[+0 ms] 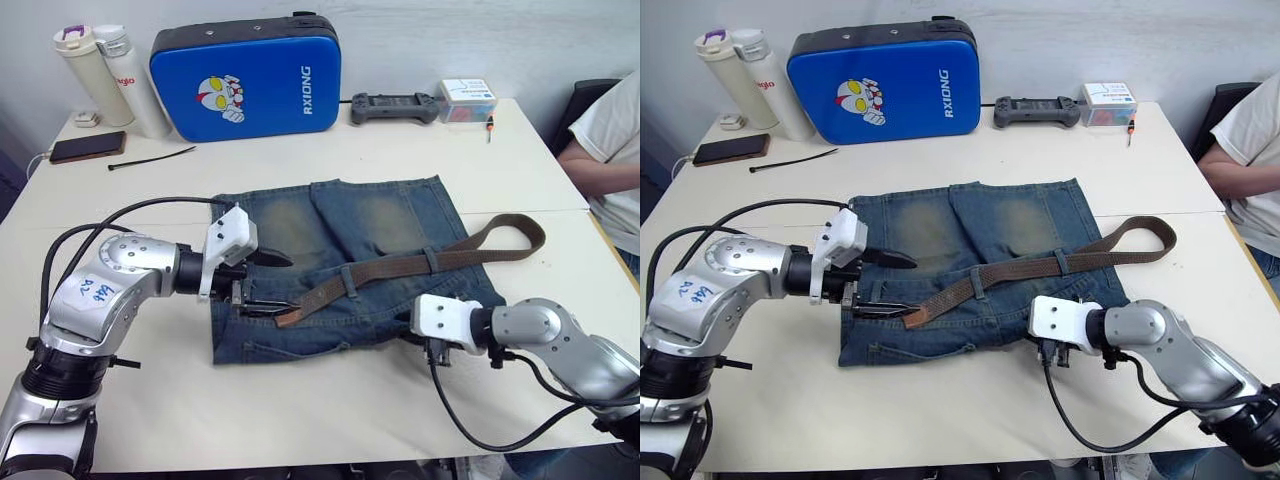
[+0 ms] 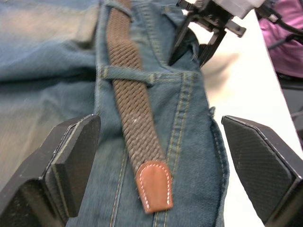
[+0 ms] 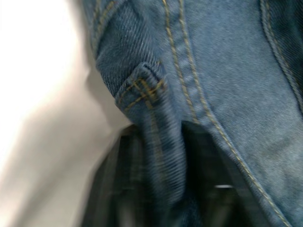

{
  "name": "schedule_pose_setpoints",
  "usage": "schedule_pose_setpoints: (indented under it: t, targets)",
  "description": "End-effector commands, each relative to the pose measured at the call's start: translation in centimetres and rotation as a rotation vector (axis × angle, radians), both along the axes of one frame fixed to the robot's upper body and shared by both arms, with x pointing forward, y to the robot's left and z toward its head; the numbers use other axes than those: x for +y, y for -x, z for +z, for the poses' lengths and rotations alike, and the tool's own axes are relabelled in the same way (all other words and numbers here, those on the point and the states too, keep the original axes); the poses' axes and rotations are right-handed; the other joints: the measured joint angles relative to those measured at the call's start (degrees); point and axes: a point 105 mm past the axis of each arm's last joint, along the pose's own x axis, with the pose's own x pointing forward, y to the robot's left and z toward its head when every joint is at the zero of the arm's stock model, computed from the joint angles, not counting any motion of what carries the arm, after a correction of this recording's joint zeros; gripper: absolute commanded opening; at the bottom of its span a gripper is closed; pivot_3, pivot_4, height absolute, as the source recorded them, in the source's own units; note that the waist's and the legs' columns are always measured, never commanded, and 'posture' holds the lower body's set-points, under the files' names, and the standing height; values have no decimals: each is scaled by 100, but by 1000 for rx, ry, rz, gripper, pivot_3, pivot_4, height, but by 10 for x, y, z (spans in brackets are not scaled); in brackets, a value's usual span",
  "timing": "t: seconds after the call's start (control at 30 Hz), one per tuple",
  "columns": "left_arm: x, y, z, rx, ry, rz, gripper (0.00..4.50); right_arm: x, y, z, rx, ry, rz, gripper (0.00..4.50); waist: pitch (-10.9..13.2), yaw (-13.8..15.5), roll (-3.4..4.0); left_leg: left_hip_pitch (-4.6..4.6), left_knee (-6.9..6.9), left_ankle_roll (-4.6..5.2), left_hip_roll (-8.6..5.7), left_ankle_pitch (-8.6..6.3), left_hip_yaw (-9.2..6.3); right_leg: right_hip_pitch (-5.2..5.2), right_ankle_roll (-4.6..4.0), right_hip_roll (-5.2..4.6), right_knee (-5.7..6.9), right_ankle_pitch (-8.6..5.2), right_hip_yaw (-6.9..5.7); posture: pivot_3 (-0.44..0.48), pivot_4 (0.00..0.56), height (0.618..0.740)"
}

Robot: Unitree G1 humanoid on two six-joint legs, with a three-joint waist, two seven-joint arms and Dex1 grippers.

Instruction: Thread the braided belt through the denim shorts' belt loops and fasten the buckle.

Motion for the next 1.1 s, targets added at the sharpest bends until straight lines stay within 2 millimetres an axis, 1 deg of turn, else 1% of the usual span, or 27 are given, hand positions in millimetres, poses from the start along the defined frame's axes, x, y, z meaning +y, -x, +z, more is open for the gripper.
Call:
schedule_pose_setpoints:
  t: [0.03, 0.13, 0.2, 0.27, 0.33, 0.47, 0.53, 0.6, 0.67, 0.73, 0.77, 0.8, 0.83, 0.87, 0.9, 0.93, 1.0, 1.03, 1.1]
  targets:
    - [-5, 4, 9, -34, 31, -16, 4500, -55, -19, 4, -33, 139, -125, 31, 0, 86, 0, 1, 5, 2, 0, -1, -3, 6, 0, -1, -4, 0, -3, 0, 150, 740]
    - [-8, 4, 8, -32, 45, -16, 4500, -92, -35, 16, -70, 197, -180, 31, 0, 152, 0, 7, 15, 4, -4, -4, -3, 22, 1, -6, -13, 1, -6, 0, 150, 740]
    - [-13, 3, 8, -30, 58, -22, 4500, -113, -43, 23, -83, 230, -204, 31, 0, 170, 1, 12, 16, 11, -8, -8, -3, 30, 2, -12, -16, 1, -7, 0, 150, 740]
    - [-16, 4, 7, -25, 65, -35, 4500, -128, -51, 26, -98, 272, -210, 31, 0, 172, 1, 15, 18, 15, -10, -9, -2, 33, 4, -14, -18, 2, -7, 0, 150, 740]
    - [-18, 2, 7, -27, 66, -42, 4500, -136, -58, 28, -110, 287, -216, 31, 1, 158, 3, 14, 16, -1, -9, -3, -2, 30, 3, -12, -19, 1, -8, 0, 150, 740]
    - [-22, -3, 9, -40, 75, -41, 4500, -146, -69, 32, -133, 286, -240, 31, 2, 115, 4, 12, 13, -9, -6, 2, 1, 26, 2, -4, -15, 1, -7, 0, 150, 740]
    - [-24, -5, 10, -46, 81, -41, 4500, -146, -71, 33, -145, 276, -243, 31, 2, 113, 5, 12, 17, -10, -5, 2, 4, 26, 3, -4, -10, 1, -5, 0, 150, 740]
    - [-25, -5, 10, -46, 82, -43, 4500, -139, -71, 37, -145, 209, -253, 31, 2, 115, 5, 16, 19, -10, -5, 2, 4, 30, 2, -4, -9, 1, -5, 0, 150, 740]
    - [-25, -6, 9, -46, 82, -45, 4500, -132, -69, 45, -147, 140, -269, 31, 2, 116, 5, 15, 19, -10, -5, 2, 3, 29, 3, -4, -7, 1, -5, 0, 150, 740]
    - [-25, -6, 8, -47, 81, -47, 4500, -128, -65, 58, -152, 106, -272, 891, 2, 121, 5, 13, 19, -11, -4, 2, 3, 27, 3, -4, -6, 1, -5, 0, 150, 740]
    - [-25, -6, 8, -47, 81, -48, 4500, -126, -63, 63, -152, 98, -272, 1177, 2, 120, 6, 11, 19, -12, -4, 3, 3, 25, 3, -4, -5, 1, -5, 0, 150, 740]
    - [-25, -7, 8, -46, 80, -50, 4500, -128, -60, 76, -146, 79, -304, 1528, 3, 114, 7, 9, 19, -12, -4, 3, 3, 23, 2, -4, -4, 1, -5, 0, 150, 740]
    - [-25, -7, 8, -46, 80, -52, 4500, -130, -57, 88, -139, 66, -329, 2004, 8, 116, 18, 9, 19, -13, -4, 3, 4, 21, 3, -3, -4, 1, -4, 0, 150, 740]
    - [-26, -7, 8, -46, 79, -54, 4500, -131, -55, 96, -134, 57, -346, 2599, 8, 118, 27, 6, 19, -13, -4, 2, 4, 19, 3, -4, -3, 1, -3, 0, 150, 740]
    - [-26, -7, 8, -46, 80, -58, 4500, -130, -51, 107, -116, 9, -378, 2895, 8, 118, 29, 3, 19, -13, -4, 2, 6, 14, 3, -5, -1, 1, -2, 0, 150, 740]
    - [-27, -7, 8, -46, 79, -63, 4500, -129, -47, 114, -91, -28, -396, 3521, 8, 119, 29, 3, 18, -13, -4, 2, 5, 13, 2, -3, 0, 1, -2, 0, 150, 740]
    - [-28, -7, 8, -45, 81, -70, 4500, -123, -38, 120, -29, -100, -421, 4319, 8, 120, 28, 5, 16, -11, -1, 0, 3, 14, 2, -1, -1, 1, -3, 0, 150, 740]
    - [-29, -7, 8, -44, 83, -73, 4500, -119, -34, 120, 1, -126, -428, 4427, 8, 120, 28, 5, 15, -2, 0, -6, 1, 15, 2, 0, -3, 1, -4, 0, 150, 740]
    - [-30, -7, 8, -43, 86, -78, 4500, -101, -22, 115, 133, -259, -440, 4427, 8, 124, 28, 4, 15, 1, 0, -8, 0, 15, 2, -1, -4, 1, -5, 0, 150, 740]
